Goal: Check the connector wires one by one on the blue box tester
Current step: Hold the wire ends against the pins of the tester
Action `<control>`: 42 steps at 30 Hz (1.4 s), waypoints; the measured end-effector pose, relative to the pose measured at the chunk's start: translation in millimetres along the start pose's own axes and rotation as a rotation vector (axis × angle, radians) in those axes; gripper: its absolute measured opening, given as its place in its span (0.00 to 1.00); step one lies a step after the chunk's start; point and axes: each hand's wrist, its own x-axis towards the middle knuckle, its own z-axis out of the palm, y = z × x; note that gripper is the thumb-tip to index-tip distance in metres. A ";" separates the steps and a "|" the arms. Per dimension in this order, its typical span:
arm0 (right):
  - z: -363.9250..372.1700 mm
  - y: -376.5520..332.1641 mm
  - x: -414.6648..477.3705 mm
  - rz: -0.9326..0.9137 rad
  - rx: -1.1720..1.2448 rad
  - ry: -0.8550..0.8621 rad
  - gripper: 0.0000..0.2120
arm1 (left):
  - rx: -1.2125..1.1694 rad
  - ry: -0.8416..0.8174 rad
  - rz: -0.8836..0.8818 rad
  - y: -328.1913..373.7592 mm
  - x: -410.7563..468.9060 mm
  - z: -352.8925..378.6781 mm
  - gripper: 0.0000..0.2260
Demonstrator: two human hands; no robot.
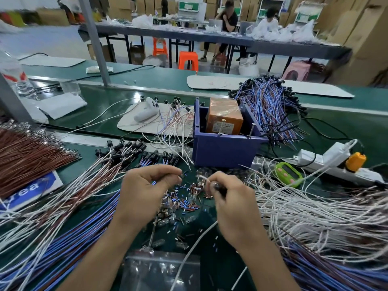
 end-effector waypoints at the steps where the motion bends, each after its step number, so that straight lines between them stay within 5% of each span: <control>1: -1.7 2.7 1.7 0.022 0.080 0.048 0.14 | 0.035 0.022 -0.006 -1.5 0.3 -2.5 0.17; 7: -6.0 11.1 8.9 0.114 0.460 0.198 0.14 | 0.504 -0.214 0.230 0.6 -17.9 18.6 0.14; 10: -5.9 16.6 12.1 0.158 0.555 0.214 0.14 | 0.627 -0.366 0.242 -4.0 -24.3 39.4 0.23; 14: -5.8 25.4 14.3 0.175 0.633 0.202 0.15 | 0.726 -0.350 0.148 -5.5 -15.2 48.1 0.34; 19: -5.9 28.1 15.7 0.189 0.647 0.188 0.16 | 0.345 -0.403 -0.079 1.3 -8.0 47.6 0.22; 26: -10.9 17.9 10.6 0.171 0.587 0.197 0.13 | 0.268 -0.327 -0.103 -0.1 -3.3 60.4 0.10; 30: -18.3 12.4 2.7 0.024 0.256 0.294 0.14 | -0.027 -0.204 -0.140 9.7 6.8 57.9 0.12; 35: -14.3 -4.8 -8.7 -0.011 -0.256 0.195 0.13 | -0.486 -0.043 -0.284 21.5 16.0 51.7 0.13; 39: -14.2 -9.9 -8.8 0.038 -0.115 0.041 0.20 | -0.713 -0.011 -0.324 34.2 20.4 50.4 0.11; 42: -16.3 -7.7 -9.5 0.007 0.021 0.210 0.14 | -0.774 -0.021 -0.337 40.3 23.4 46.7 0.10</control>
